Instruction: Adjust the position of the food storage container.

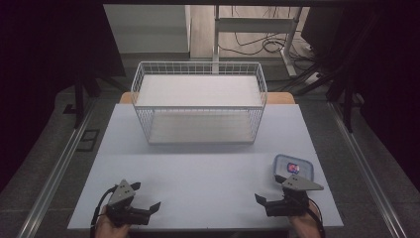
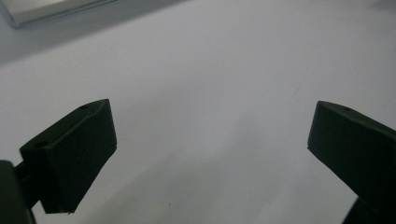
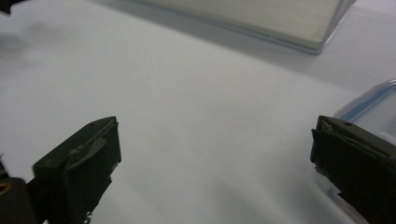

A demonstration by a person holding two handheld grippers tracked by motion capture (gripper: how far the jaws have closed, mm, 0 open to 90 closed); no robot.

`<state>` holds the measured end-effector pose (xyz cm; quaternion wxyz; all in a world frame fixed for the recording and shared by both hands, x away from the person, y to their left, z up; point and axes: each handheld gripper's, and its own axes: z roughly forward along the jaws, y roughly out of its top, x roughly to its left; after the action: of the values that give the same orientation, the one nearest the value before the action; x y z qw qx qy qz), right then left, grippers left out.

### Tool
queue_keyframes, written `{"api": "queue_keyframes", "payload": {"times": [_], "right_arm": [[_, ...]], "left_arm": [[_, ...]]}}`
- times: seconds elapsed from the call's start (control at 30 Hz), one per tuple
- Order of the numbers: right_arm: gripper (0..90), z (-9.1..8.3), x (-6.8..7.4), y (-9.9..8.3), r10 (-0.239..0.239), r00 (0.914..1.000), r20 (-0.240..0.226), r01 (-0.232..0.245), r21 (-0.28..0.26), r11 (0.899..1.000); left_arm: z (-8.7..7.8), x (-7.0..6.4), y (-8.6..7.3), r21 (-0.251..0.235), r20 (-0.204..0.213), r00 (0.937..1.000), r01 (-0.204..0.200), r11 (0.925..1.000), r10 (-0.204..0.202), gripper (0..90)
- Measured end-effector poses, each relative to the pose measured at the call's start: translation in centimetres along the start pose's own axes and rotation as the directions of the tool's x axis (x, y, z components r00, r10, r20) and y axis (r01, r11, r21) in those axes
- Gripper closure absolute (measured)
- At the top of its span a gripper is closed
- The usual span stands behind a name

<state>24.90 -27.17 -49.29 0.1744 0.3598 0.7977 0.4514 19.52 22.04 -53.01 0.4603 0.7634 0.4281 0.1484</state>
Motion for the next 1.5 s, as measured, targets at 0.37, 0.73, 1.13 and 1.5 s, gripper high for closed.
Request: {"api": "queue_keyframes", "payload": {"times": [0.37,0.73,1.13,1.5], "right_arm": [[0.0,0.7,-0.1,-0.1,0.029,0.9988,0.04,-0.029,0.004,1.0],[0.4,0.2,-0.6,0.4,0.082,0.993,0.085,-0.083,0.013,0.996],[29.1,-1.1,-3.6,0.6,0.143,0.9708,0.192,-0.152,0.028,0.988],[85.2,-3.7,-7.8,0.2,0.119,0.9386,0.324,-0.138,0.034,0.99]], "left_arm": [[-0.3,0.4,-0.1,-0.007,-0.011,0.9999,0.004,1.0,-0.005,2.0],[-0.2,0.5,-0.2,0.003,-0.014,0.9999,0.004,1.0,-0.004,2.0],[-0.1,0.5,-0.2,0.005,-0.009,0.9999,0.011,0.9999,-0.011,2.1],[-0.1,0.7,-0.3,0.005,0.001,0.9996,0.029,0.9996,-0.029,2.2]]}}
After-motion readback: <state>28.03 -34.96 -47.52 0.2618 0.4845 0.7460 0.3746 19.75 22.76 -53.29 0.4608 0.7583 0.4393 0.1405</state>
